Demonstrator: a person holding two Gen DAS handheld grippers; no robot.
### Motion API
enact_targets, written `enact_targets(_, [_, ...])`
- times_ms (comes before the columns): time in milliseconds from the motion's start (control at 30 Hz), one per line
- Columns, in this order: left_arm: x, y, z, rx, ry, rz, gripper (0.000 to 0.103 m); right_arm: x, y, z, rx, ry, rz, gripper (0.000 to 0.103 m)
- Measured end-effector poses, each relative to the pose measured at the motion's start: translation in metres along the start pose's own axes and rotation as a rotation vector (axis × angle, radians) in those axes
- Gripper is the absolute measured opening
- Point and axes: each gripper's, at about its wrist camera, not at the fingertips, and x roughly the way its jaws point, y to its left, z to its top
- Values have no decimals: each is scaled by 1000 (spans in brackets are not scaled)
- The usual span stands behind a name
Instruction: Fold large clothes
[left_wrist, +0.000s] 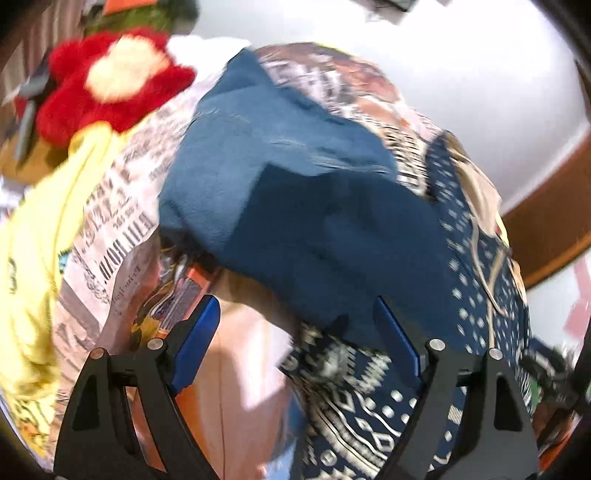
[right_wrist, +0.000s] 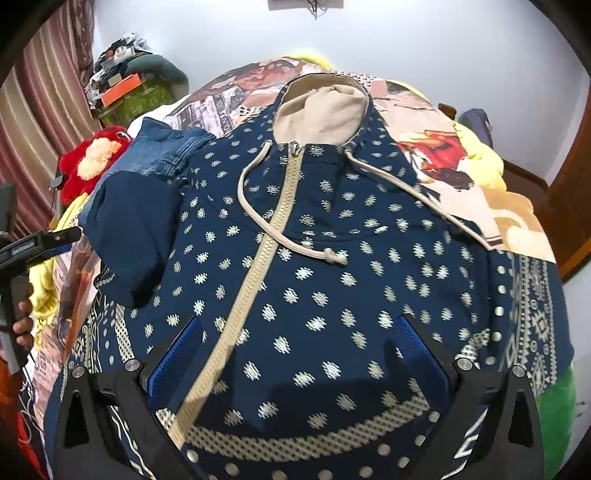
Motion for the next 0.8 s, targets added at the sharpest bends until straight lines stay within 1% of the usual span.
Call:
enact_targets(67, [13,12,4,-42,18,-35,83,5,2,1,4,6,1,103])
enact_targets(133, [27,17,7,-78,34,-79,74,10,2,2,6,13,-1,103])
enact_targets(167, [34,19,9,-91,40,-99,71,12,3,2,6,15,-5,103])
enact_targets(200, [37,19,8,-103,39,-110,61,13,3,3,5,17,-9,103])
enact_targets(233, [39,19,10,-109,38,-120,49,14,3,3,5,20,-13,103])
enact_targets(267, [41,18,10,-111,36,-129,42,15,3,3,5,22,-15,103])
enact_targets(300, [41,16,10,-107,29,-132,33,15,2,2,5,22,-18,103])
enact_targets(333, [38,12,9,-90,14,-122,28,15,1,2,4,23,-21,103])
enact_targets(367, [36,9,10,-73,5,-106,26,15,0,2,4,24,-22,103])
enact_targets(400, [32,5,9,-48,-2,-82,17,15,-1,2,5,24,-24,103])
enact_targets(433, [29,1,9,-20,-2,-56,12,13,-2,1,7,24,-25,103])
enact_targets(500, [17,-9,6,32,-15,-13,11,10,-5,0,13,20,-23,103])
enact_targets(633, [-23,-39,6,147,-99,45,10,-2,-12,-3,23,-3,-20,103])
enact_targets(733, [-56,-72,12,235,-180,68,10,-13,-20,-5,42,-25,-13,103])
enact_targets(800, [-76,-99,18,292,-232,63,10,-21,-26,-7,53,-39,-11,103])
